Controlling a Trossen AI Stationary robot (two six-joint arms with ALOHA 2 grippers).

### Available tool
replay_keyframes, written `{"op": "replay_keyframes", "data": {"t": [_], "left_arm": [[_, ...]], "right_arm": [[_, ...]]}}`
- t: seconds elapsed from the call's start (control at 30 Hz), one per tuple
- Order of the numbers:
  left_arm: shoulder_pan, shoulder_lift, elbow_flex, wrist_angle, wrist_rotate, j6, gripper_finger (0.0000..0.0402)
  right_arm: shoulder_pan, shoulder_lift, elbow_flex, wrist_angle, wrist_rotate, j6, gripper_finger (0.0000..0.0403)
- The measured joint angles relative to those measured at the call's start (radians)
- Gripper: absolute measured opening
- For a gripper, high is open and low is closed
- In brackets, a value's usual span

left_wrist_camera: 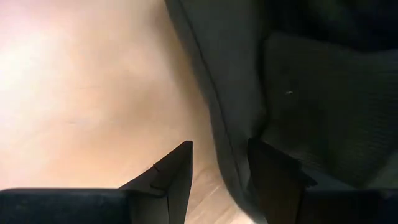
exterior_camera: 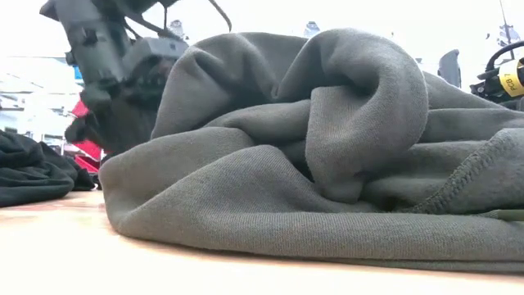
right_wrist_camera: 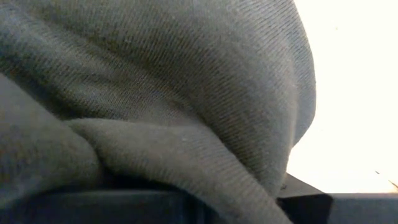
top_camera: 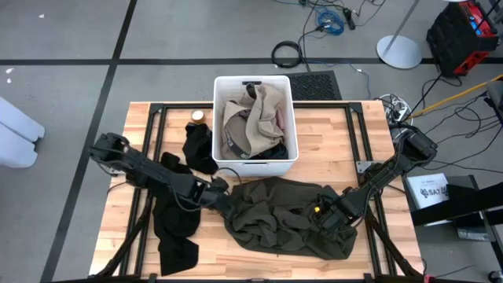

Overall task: Fold laundry
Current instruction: Fold the black jacket into the white laundry bin

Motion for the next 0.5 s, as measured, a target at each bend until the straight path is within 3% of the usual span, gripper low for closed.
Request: {"op": "replay_keyframes", "data": {"t": [0.3,0.5], "left_arm": [[0.038,0.121,0.002,0.163,0.117,0.125,0.0157],[0.039,0.116,0.001,0.142,0.122,0.132,0.0086]], "right_arm": [[0.0,0.0,0.0,0.0,0.001,-0.003,0.0059],[0.0,0.0,0.0,0.0,0.001,-0.004,0.0059]]}}
